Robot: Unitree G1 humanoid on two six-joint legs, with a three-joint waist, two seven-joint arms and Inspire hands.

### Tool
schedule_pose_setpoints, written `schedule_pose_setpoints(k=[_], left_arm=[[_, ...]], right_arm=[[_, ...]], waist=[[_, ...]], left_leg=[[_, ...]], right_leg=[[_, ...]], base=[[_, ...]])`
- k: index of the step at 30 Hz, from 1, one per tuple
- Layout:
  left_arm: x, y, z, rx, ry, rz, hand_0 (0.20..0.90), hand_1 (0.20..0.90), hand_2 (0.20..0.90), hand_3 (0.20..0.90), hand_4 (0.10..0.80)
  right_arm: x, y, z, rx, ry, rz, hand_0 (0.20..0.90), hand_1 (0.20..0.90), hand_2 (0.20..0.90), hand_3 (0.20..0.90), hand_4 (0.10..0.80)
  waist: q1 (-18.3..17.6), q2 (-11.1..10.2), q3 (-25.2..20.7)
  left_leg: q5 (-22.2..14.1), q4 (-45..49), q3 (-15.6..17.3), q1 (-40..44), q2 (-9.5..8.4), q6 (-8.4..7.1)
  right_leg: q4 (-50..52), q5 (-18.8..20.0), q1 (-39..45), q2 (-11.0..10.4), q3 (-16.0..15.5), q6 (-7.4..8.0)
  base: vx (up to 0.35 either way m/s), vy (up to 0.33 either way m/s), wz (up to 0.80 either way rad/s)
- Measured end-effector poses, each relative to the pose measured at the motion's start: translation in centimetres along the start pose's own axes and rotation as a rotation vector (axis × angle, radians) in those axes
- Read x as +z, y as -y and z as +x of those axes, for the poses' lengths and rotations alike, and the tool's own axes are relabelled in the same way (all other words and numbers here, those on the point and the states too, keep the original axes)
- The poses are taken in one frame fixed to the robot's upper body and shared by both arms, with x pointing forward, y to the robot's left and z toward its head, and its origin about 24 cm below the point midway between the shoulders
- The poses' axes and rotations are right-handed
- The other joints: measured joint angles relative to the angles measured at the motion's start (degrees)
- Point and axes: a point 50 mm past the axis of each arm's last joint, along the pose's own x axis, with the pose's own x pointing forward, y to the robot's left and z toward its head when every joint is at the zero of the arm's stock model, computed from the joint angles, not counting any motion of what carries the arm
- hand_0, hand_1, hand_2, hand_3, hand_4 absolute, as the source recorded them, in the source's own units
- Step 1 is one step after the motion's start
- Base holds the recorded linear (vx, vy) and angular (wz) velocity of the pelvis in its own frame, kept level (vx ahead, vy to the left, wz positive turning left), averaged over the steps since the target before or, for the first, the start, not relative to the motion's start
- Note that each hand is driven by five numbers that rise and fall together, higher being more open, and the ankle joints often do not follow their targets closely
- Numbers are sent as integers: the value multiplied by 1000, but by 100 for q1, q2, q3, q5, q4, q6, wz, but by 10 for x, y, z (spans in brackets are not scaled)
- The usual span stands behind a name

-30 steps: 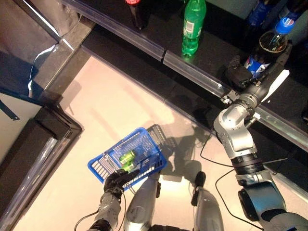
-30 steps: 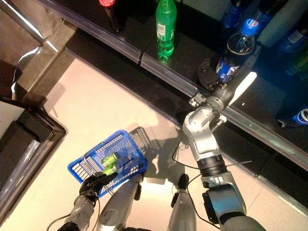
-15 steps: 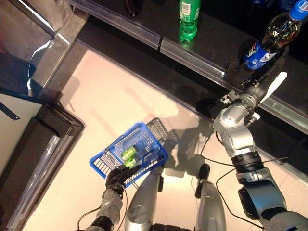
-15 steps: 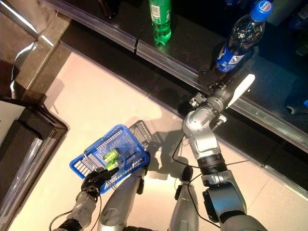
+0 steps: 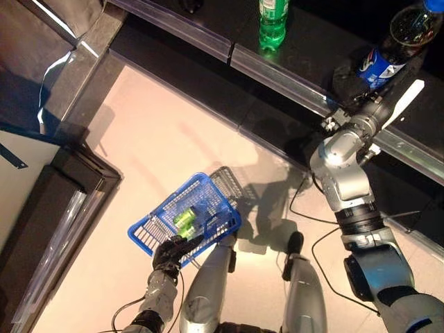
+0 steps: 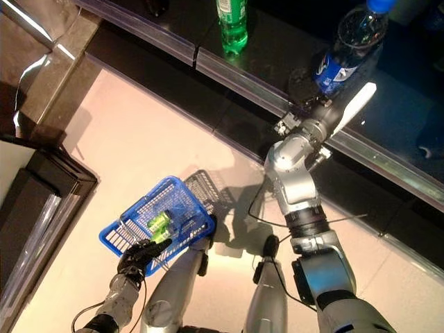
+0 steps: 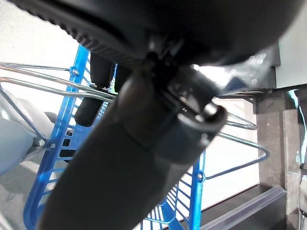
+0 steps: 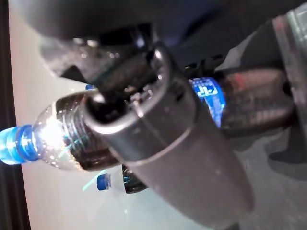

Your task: Pick up the drink and place into the basket.

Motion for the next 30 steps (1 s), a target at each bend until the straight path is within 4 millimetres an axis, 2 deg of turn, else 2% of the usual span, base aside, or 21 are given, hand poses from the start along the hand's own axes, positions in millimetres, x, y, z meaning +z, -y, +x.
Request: schedule_pose_setpoints(k=[13,14,15,16,24,30], left_arm=[[3,3,1,-14,3,-7,300,300,300,200,100],[4,4,2,-17,1,-16,300,300,300,200,100],[5,5,2,-19,2,-18,300,300,300,200,100],[6,7,3,-24,3,-22,300,300,300,200,100],[6,8,3,-35,-2,-27,300,300,300,200,100],[7,9,3,-42,2,-30,300,300,300,200,100]], right_arm=[[2,-2,20,-38,-10,-54,900,900,900,900,800],[2,-2,24,-47,-17,-58,841,841,841,831,731],[3,-2,27,-54,-18,-64,547,547,547,488,388],[3,1,30,-71,-14,-74,302,302,302,203,103],[0,3,33,-93,-38,-73,300,300,300,200,100],[1,11,41,-128,-31,-89,300,300,300,200,100]], waist=[[31,43,20],[56,66,26],[82,70,27],[130,74,29],[168,74,28],[156,74,29]], left_leg=[[11,45,3,-116,-2,-12],[11,86,-1,-163,-5,-11],[11,117,0,-197,-3,-11],[11,117,2,-218,0,-12],[12,150,-12,-217,-6,-11],[12,160,-18,-230,-8,-11]], right_leg=[[94,-10,-146,-4,26,-9],[117,-10,-186,-4,25,-9],[141,-11,-216,-3,31,-10],[166,-17,-247,-1,36,-13],[195,-21,-238,-3,32,-19],[219,-22,-255,-5,31,-20]], base=[[0,0,0],[0,0,0],[0,0,0],[0,0,0],[0,0,0],[0,0,0]])
